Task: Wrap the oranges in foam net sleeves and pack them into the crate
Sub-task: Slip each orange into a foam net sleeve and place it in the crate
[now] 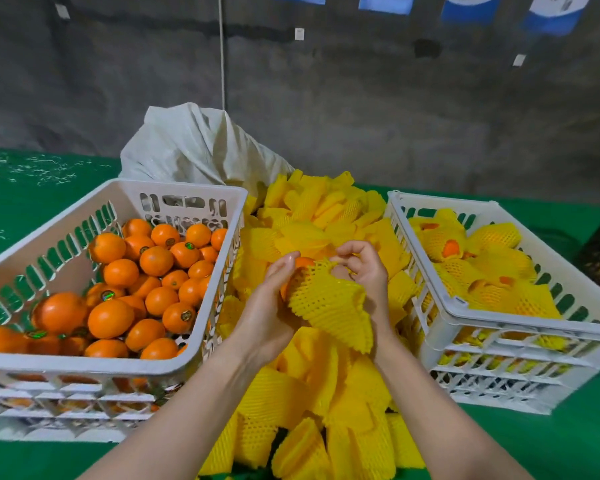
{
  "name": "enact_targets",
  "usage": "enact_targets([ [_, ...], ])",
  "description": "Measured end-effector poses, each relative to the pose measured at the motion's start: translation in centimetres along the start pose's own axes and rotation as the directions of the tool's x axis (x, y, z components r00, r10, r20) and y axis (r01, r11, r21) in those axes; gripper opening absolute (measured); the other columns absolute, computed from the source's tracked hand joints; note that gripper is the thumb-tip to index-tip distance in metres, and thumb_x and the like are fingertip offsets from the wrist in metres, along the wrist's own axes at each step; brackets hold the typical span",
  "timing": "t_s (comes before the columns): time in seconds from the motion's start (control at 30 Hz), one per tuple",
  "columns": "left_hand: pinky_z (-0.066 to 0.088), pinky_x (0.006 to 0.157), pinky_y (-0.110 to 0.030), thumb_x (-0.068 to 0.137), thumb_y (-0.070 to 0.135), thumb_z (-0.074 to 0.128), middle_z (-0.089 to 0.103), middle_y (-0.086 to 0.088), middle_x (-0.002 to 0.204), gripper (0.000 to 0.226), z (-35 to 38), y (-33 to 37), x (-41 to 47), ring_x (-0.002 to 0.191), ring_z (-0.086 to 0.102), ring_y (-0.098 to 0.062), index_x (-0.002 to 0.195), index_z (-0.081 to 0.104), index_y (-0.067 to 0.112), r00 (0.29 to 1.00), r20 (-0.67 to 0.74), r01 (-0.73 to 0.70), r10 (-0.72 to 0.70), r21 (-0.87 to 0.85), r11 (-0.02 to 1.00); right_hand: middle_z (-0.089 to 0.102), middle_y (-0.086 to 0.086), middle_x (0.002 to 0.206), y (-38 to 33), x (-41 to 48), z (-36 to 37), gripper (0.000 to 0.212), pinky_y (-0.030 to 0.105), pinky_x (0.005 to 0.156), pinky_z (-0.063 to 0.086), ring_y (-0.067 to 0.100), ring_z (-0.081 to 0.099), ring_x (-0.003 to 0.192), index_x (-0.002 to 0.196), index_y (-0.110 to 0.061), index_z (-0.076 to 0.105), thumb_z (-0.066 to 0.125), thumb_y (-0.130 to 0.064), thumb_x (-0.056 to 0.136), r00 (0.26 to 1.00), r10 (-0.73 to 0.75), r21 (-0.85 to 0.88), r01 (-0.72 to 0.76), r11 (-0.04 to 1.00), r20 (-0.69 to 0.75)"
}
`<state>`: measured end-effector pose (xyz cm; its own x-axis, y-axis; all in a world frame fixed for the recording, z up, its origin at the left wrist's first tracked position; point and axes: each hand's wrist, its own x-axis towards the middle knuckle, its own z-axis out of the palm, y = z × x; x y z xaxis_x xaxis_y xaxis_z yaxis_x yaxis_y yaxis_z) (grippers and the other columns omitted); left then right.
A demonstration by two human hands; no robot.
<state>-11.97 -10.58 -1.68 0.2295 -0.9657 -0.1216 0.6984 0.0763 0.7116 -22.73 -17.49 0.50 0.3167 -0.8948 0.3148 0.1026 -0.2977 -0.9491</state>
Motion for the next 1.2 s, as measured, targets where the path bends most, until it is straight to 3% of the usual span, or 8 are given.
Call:
enact_targets([
  [0.2, 0.056, 0.073, -0.035, 0.062, 0.016, 0.076, 0.069, -0.011, 0.113, 0.066, -0.2, -0.5, -0.1, 0.099, 0.068, -0.027, 0.125, 0.057, 0.026, 0.994, 0.007, -0.106, 0.107, 0.209, 0.972, 0.055, -0.007, 0.082, 1.0, -1.2, -0.3, 0.033, 0.017, 0.070, 0.043, -0.001, 0.053, 0.074, 0.084, -0.025, 0.051, 0.050, 0.009, 0.086, 0.986, -0.144, -0.100, 0.135, 0.986, -0.087],
  [0.3, 0.047, 0.092, -0.046, 0.068, 0.033, 0.070, 0.064, -0.017, 0.120, 0.070, 0.0, -0.6, 0.0, 0.109, 0.061, -0.033, 0.133, 0.051, 0.013, 0.996, -0.063, -0.057, 0.058, 0.012, 0.998, 0.056, -0.003, 0.078, 1.2, -2.1, -0.1, 0.007, 0.028, 0.064, 0.043, 0.011, 0.053, 0.071, 0.086, -0.023, 0.054, 0.058, -0.026, 0.091, 0.996, 0.007, -0.055, -0.012, 0.998, -0.093],
  [0.43, 0.054, 0.087, -0.039, 0.079, 0.051, 0.055, 0.071, -0.016, 0.100, 0.057, 0.6, -1.0, -0.1, 0.093, 0.068, -0.027, 0.103, 0.072, 0.002, 0.999, 0.048, 0.025, -0.016, -0.203, 0.979, 0.059, 0.005, 0.078, 2.1, -3.8, 1.1, 0.047, 0.039, 0.071, 0.042, 0.019, 0.054, 0.073, 0.087, -0.009, 0.057, 0.049, -0.055, 0.077, 0.997, 0.032, -0.170, -0.043, 0.984, -0.064],
  [0.5, 0.055, 0.076, -0.036, 0.084, 0.056, 0.046, 0.071, -0.010, 0.077, 0.056, 0.4, -1.7, 0.1, 0.074, 0.070, -0.021, 0.079, 0.076, 0.009, 0.998, 0.056, 0.017, -0.004, -0.238, 0.971, 0.046, -0.007, 0.062, 2.1, -4.2, 1.1, 0.039, 0.030, 0.060, 0.036, 0.008, 0.041, 0.059, 0.072, -0.015, 0.050, 0.049, -0.054, 0.077, 0.997, -0.068, -0.228, 0.058, 0.972, -0.037],
  [0.6, 0.051, 0.084, -0.039, 0.080, 0.059, 0.046, 0.073, -0.011, 0.092, 0.057, 0.1, -2.0, 0.2, 0.084, 0.070, -0.022, 0.089, 0.075, 0.011, 1.000, -0.018, -0.025, 0.023, -0.126, 0.992, 0.030, -0.009, 0.053, 1.5, -3.1, 0.2, 0.034, 0.022, 0.051, 0.025, 0.003, 0.028, 0.051, 0.062, -0.020, 0.039, 0.055, -0.037, 0.086, 0.988, -0.149, -0.200, 0.136, 0.970, -0.051],
  [0.83, 0.057, 0.079, -0.041, 0.066, 0.051, 0.063, 0.071, -0.014, 0.107, 0.062, 0.7, -1.0, 0.0, 0.094, 0.070, -0.026, 0.114, 0.062, 0.011, 0.992, 0.026, 0.122, -0.120, -0.118, 0.985, 0.048, 0.013, 0.071, 1.7, 0.4, -0.1, 0.032, 0.037, 0.065, 0.035, 0.021, 0.043, 0.072, 0.066, -0.008, 0.048, 0.059, -0.027, 0.089, 0.982, 0.185, 0.061, -0.183, 0.981, -0.029],
  [1.03, 0.060, 0.066, -0.039, 0.078, 0.053, 0.058, 0.072, -0.017, 0.097, 0.055, 1.2, -1.0, 0.4, 0.080, 0.072, -0.029, 0.111, 0.062, 0.009, 0.986, -0.043, 0.140, -0.158, -0.282, 0.949, 0.067, 0.003, 0.087, 2.7, -1.5, 0.5, 0.025, 0.036, 0.072, 0.050, 0.011, 0.064, 0.083, 0.086, -0.019, 0.062, 0.041, -0.025, 0.098, 0.999, 0.034, 0.081, -0.032, 0.996, -0.022],
  [1.2, 0.053, 0.083, -0.037, 0.092, 0.053, 0.047, 0.070, 0.003, 0.095, 0.029, 1.3, -1.8, 1.0, 0.093, 0.066, -0.016, 0.088, 0.061, 0.027, 0.934, -0.306, -0.121, 0.184, 0.215, 0.969, 0.064, -0.016, 0.091, 2.5, -1.5, 0.3, 0.037, 0.011, 0.061, 0.052, -0.004, 0.062, 0.078, 0.095, -0.034, 0.056, 0.022, -0.049, 0.095, 0.920, 0.330, 0.265, -0.379, 0.887, 0.211],
])
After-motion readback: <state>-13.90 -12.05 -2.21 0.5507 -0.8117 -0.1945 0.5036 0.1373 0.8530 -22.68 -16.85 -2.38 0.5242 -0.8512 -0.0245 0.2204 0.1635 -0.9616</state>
